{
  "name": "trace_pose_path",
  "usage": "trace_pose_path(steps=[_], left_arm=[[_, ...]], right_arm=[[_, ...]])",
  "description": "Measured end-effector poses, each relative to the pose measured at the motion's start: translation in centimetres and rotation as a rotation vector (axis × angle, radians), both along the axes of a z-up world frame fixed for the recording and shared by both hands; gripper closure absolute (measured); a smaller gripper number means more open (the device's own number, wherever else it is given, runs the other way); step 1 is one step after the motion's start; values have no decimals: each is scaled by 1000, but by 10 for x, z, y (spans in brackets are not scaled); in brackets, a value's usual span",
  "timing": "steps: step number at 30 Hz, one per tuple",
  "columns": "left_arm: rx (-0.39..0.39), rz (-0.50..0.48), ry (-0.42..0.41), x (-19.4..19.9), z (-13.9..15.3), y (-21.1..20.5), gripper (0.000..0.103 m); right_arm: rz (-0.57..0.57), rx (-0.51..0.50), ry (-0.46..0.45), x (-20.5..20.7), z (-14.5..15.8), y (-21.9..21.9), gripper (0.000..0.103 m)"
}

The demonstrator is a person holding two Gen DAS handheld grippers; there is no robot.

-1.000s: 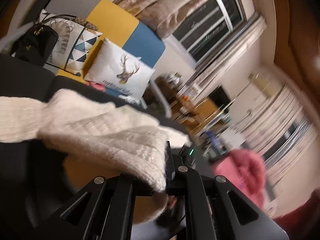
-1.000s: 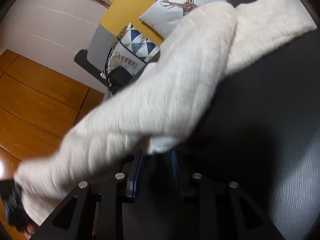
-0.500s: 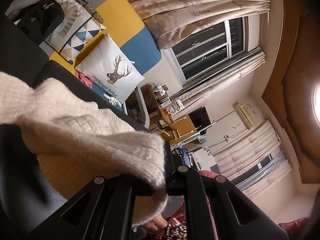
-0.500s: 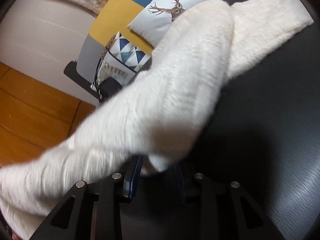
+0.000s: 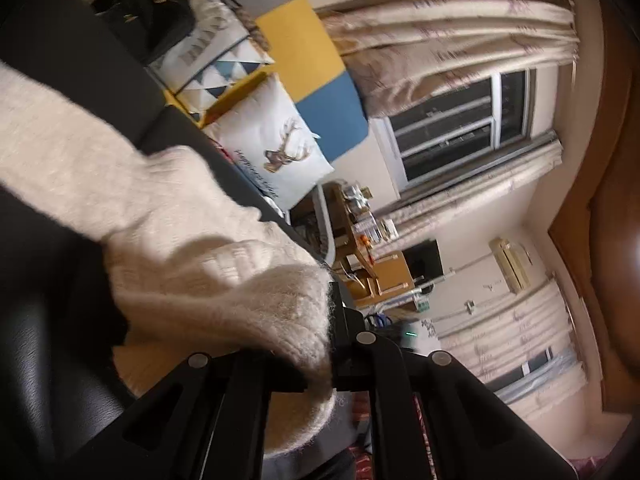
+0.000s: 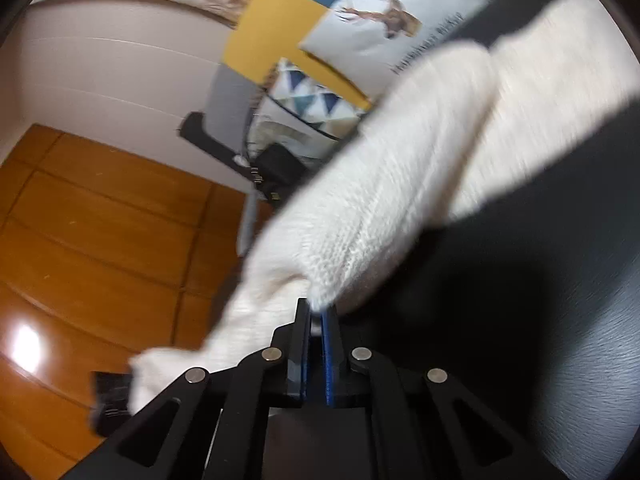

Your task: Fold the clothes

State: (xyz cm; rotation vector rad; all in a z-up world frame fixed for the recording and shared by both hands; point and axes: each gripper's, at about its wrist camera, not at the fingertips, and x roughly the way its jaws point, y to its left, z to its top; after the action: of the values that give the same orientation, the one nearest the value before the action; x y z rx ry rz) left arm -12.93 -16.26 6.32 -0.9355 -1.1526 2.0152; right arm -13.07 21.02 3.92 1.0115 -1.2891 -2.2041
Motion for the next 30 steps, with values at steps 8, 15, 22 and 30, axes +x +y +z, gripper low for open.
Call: trace_pose_path(steps=[8, 15, 22, 30], left_arm=[[49, 30, -70, 12, -30, -8, 97], [-206, 47, -51, 32, -50, 14, 96], [-415, 92, -57, 42, -70, 16, 96], [-470, 137, -109, 40, -88, -1, 93]], right_arm=[[46, 277, 6, 5, 44, 6, 84], [104, 513, -164, 5, -34, -44, 76], [22, 522, -107, -22, -50, -63, 75], [-53, 648, -92, -34, -44, -92, 80]])
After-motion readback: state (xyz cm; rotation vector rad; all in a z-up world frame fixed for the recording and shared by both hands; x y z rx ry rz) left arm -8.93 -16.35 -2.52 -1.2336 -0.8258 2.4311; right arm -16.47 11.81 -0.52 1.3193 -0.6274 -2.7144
